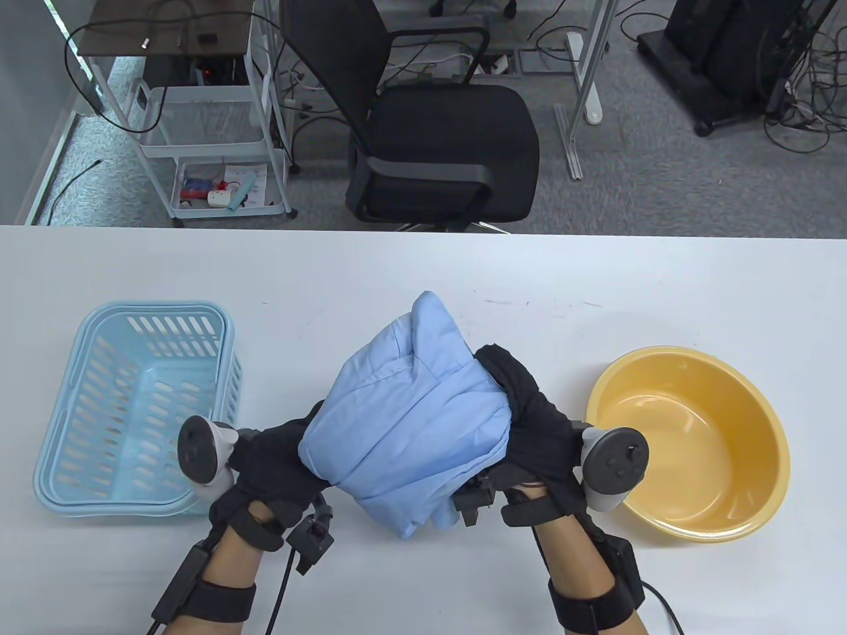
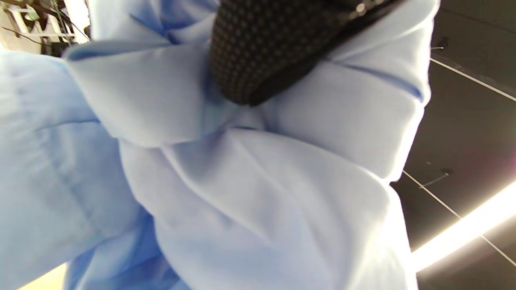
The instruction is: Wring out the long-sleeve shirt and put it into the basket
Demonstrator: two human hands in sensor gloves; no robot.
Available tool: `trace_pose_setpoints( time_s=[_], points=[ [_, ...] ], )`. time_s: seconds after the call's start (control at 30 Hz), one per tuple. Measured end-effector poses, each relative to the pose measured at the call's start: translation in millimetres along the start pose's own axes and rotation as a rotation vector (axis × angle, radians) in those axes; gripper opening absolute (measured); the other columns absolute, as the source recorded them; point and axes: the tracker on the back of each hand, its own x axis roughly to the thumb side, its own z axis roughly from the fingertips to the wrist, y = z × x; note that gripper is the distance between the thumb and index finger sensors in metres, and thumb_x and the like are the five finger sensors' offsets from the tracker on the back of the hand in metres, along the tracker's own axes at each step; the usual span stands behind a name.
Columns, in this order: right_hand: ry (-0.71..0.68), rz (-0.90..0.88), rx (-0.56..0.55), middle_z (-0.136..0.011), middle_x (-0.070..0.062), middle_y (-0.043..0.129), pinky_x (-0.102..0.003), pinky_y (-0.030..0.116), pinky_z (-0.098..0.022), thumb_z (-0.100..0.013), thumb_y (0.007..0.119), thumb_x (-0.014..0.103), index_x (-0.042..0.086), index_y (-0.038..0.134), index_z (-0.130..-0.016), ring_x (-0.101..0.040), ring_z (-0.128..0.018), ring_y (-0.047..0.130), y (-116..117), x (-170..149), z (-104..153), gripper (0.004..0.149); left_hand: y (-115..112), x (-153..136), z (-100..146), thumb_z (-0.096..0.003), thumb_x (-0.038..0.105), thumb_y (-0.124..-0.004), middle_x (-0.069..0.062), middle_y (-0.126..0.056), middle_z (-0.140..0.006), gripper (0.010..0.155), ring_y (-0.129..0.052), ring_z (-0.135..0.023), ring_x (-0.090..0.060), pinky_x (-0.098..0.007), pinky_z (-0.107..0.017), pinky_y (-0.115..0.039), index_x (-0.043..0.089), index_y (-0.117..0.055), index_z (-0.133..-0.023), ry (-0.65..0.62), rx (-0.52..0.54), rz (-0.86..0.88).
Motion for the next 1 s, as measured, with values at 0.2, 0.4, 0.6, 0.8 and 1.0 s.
trace_pose_setpoints(
  time_s=[0.2, 0.4, 0.6, 0.8, 1.0],
  points=[
    [0.157, -0.239, -0.015, -0.092, -0.019, 0.080, -0.051, 0.092, -0.052, -0.048, 0.093, 0.013, 0.007, 0.062, -0.099, -0.043, -0.075, 0.092, 7.0, -23.8, 9.7, 0.060, -18.3, -34.7, 4.2, -0.0363, 0.032, -0.093, 0.028, -0.087, -0.095, 0.043, -0.063, -0.113, -0.033, -0.077, -0.075, -0.033, 0.044, -0.092, -0.077, 0.145, -0.184, -0.084],
    [0.093, -0.113, -0.098, -0.094, -0.018, 0.077, -0.050, 0.090, -0.054, -0.052, 0.090, 0.017, 0.007, 0.058, -0.100, -0.042, -0.076, 0.091, -9.3, -24.4, 9.0, 0.059, -4.3, -27.6, 6.0, -0.0404, 0.053, -0.092, 0.003, -0.046, -0.123, 0.084, -0.037, -0.118, -0.045, -0.081, -0.072, -0.022, 0.034, -0.053, -0.113, 0.212, -0.197, 0.168],
    [-0.016, 0.063, -0.128, -0.095, -0.017, 0.076, -0.050, 0.089, -0.056, -0.053, 0.088, 0.019, 0.009, 0.057, -0.101, -0.041, -0.078, 0.090, -12.3, -9.0, 11.4, 0.059, -8.2, -1.7, 5.9, -0.0280, 0.077, -0.094, -0.017, 0.003, -0.115, 0.137, -0.012, -0.111, -0.055, -0.086, -0.065, -0.023, 0.022, -0.002, -0.113, 0.248, -0.136, -0.039],
    [-0.030, -0.131, -0.032, -0.095, -0.016, 0.076, -0.050, 0.089, -0.056, -0.053, 0.088, 0.020, 0.009, 0.057, -0.101, -0.041, -0.078, 0.090, 13.6, -7.2, 19.1, 0.059, -28.4, 0.1, -0.6, -0.0264, 0.075, -0.097, -0.024, 0.013, -0.106, 0.139, -0.007, -0.108, -0.058, -0.086, -0.065, -0.021, 0.015, 0.000, -0.106, 0.296, -0.198, -0.209],
    [-0.034, -0.346, 0.131, -0.096, -0.014, 0.076, -0.048, 0.087, -0.059, -0.053, 0.088, 0.023, 0.013, 0.058, -0.101, -0.039, -0.081, 0.088, 45.8, -6.4, 29.1, 0.058, -28.2, -7.0, -1.1, -0.0267, 0.070, -0.101, -0.024, -0.002, -0.112, 0.143, -0.018, -0.111, -0.056, -0.085, -0.067, -0.025, 0.011, -0.001, -0.110, 0.252, -0.160, -0.234]
  ],
)
